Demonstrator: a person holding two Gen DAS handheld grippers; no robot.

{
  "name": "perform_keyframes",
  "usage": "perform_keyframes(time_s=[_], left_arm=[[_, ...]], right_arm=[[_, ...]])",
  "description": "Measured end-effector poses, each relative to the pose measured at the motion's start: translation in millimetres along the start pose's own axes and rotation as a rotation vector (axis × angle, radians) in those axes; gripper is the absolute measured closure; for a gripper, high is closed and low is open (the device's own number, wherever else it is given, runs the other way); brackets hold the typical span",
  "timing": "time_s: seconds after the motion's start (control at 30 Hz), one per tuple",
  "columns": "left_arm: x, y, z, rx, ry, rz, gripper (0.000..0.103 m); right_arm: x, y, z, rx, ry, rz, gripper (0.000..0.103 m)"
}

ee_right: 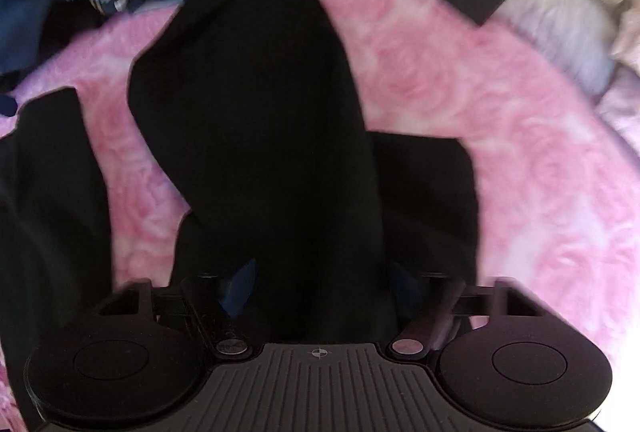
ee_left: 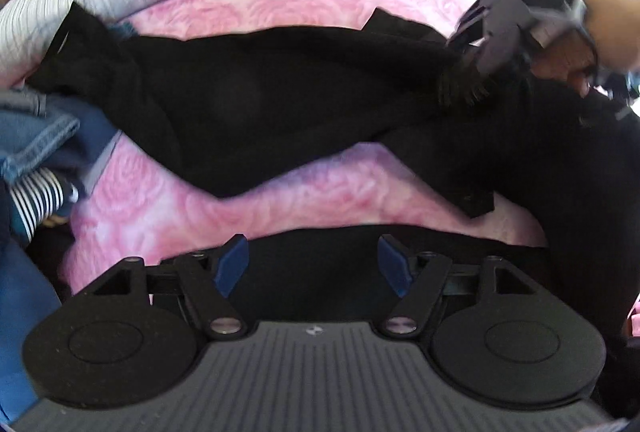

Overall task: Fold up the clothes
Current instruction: 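Carry the black garment onto the open bed and release it with both grippers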

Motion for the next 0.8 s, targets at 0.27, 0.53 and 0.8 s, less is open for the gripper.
perform_keyframes(time_s=[0.27, 0.53, 0.8], left_arm=[[-21.8, -28.6, 34.9, 0.086, -0.017, 0.095, 0.035], [-63.2, -39.1, 113.8, 0.222, 0.046, 0.147, 0.035], [-74.0, -0.6, 209.7, 0.229, 0.122, 0.057, 0.032]], right_arm=[[50.2, -193.8, 73.1, 0.278, 0.236, 0.262, 0.102], [300.3, -379.2, 94.3, 0.769, 0.792, 0.175, 0.102], [491.4, -330.9, 77.4, 0.639, 1.109, -0.201, 0.060]])
Point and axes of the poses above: each gripper's, at about its wrist camera, not at the fingertips, and y roughly the way its jaws point, z to its right, x to its underside, the point moved 6 cm from there along y, roughly the way its jaws point, and after that the axes turned 8 degrees about -y, right-handed, at the moved point
